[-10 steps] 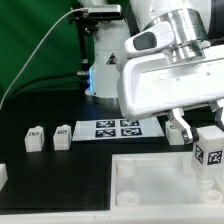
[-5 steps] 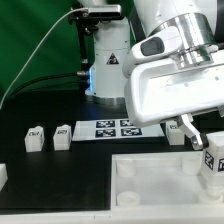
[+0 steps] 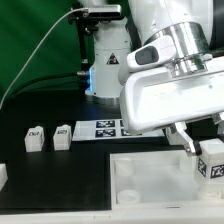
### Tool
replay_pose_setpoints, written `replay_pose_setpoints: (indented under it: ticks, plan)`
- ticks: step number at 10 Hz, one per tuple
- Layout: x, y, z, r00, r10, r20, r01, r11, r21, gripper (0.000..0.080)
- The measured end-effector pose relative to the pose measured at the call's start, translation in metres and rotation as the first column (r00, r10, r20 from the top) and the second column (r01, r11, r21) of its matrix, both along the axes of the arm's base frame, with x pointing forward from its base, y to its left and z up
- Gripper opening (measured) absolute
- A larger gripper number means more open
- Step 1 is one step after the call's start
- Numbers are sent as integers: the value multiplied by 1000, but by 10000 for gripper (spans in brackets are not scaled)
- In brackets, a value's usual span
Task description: Assemble one leg
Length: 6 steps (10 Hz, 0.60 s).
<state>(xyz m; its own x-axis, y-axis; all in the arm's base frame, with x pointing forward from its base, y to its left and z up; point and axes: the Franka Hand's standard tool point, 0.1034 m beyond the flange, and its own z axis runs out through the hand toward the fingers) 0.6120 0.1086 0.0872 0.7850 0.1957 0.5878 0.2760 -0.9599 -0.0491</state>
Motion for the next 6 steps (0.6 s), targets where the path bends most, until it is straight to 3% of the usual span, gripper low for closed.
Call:
replay_pose_setpoints:
  ticks: [2,5,6]
  plan:
    - [8,-3,-1,999,2,46,-2,1000,5,294]
    - [9,-3,-1,1000,12,13,-13,1000,8,294]
    - [6,-2,-4,1000,17,-3,-17,1000,8,374]
